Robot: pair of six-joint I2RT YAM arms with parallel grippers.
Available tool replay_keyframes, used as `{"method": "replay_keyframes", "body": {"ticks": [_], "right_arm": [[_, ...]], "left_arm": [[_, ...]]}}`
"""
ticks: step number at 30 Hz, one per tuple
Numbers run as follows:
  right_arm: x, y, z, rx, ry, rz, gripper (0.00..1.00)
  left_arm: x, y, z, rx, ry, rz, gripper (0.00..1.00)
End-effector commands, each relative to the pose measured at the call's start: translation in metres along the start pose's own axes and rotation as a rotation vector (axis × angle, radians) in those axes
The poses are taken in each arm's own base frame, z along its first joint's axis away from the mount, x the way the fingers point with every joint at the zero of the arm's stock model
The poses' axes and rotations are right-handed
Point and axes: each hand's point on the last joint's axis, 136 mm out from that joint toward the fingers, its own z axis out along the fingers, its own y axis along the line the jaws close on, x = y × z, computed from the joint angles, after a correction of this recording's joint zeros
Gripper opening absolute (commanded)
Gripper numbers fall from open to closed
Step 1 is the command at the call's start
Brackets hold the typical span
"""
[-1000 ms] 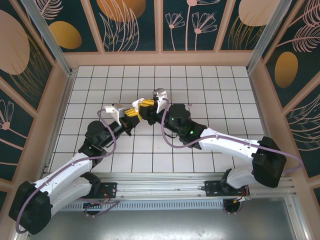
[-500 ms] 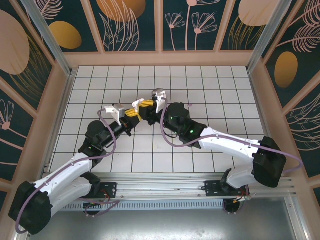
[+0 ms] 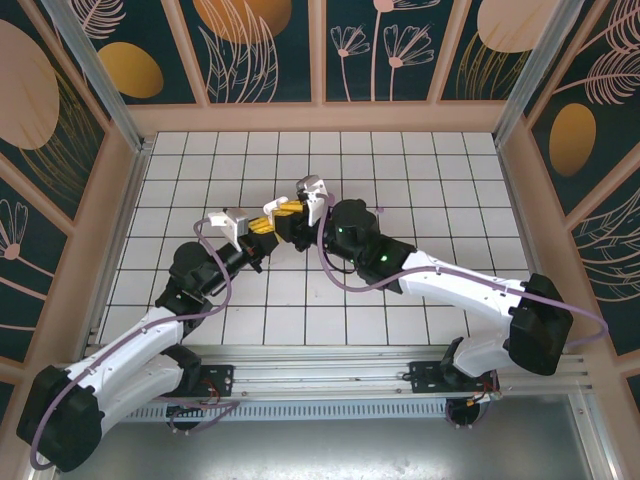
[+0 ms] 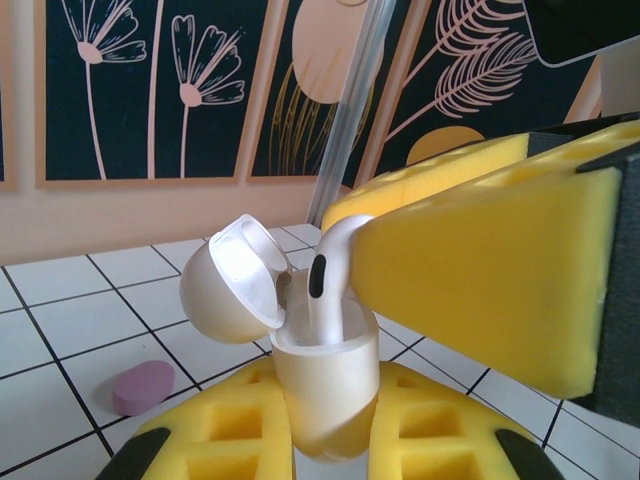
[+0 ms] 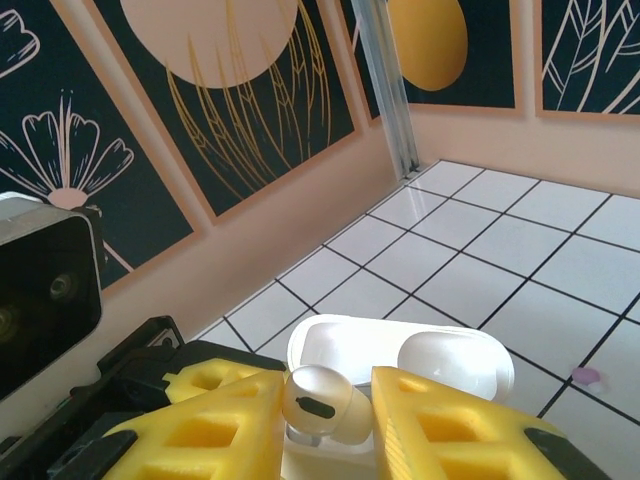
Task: Insert wireless bluetooth earbuds into charging case
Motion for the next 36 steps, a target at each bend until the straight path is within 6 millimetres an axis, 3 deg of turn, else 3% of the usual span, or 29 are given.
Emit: {"method": "replay_keyframes", "body": {"ticks": [1,6,12,21,26,36], "right_arm": [[0.004,0.007,0.0,-0.034,0.056,-0.028,0.28],[0.004,0.0,-0.001,-0.045,0.079,0.009,0.29],[0.004,0.001,-0.002,-0.057,0.096,0.016,0.37],[-0.009,0.001,-0.005,-0.041,0.083,0.022,0.42],[-0.026,-0.007,-0.009,0.011,0.07,0.061,0.42],[-0.037,-0.005,-0.011,-0.027,0.116,0.141,0.47]], "left_arm": [[-0.024,-0.008,-0.001,0.016,-0.067,0.048,0.0],[-0.025,-0.008,-0.002,0.017,-0.066,0.058,0.0],[-0.025,-0.01,-0.002,0.022,-0.066,0.063,0.0],[-0.025,-0.009,-0.002,0.019,-0.064,0.069,0.0],[-0.018,-0.011,-0.003,0.041,-0.061,0.065,0.0],[0.003,-0.019,-0.001,0.115,0.003,0.072,0.0]]}}
